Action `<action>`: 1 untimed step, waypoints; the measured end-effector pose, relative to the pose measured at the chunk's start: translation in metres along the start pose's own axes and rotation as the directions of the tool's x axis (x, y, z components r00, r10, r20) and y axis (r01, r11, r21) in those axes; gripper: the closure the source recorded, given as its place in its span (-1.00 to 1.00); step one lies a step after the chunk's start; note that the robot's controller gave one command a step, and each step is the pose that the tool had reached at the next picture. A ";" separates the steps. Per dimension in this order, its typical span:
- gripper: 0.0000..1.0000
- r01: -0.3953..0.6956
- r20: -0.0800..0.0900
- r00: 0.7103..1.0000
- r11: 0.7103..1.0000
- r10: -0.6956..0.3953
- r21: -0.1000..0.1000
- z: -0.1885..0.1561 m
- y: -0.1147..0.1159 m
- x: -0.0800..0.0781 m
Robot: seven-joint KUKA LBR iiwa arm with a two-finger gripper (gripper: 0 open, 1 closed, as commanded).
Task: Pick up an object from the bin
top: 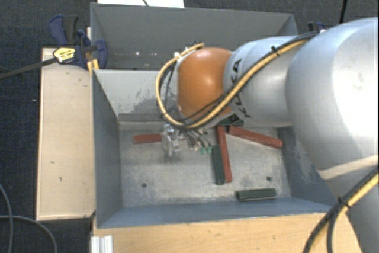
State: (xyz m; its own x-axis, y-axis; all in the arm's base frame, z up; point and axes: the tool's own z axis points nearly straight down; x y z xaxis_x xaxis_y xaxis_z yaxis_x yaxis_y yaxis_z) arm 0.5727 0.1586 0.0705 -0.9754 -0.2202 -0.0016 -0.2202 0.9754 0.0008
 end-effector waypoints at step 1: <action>-1.00 -0.004 0.000 1.000 1.000 0.004 0.000 0.000 0.000 0.000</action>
Offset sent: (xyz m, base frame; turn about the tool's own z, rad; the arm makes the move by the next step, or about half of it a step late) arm 0.0000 0.0000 0.0000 0.0000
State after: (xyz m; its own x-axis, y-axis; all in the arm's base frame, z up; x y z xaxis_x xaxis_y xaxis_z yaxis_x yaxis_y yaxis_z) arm 0.5727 0.1587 0.0705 -0.9763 -0.2164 -0.0013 -0.2164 0.9763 0.0011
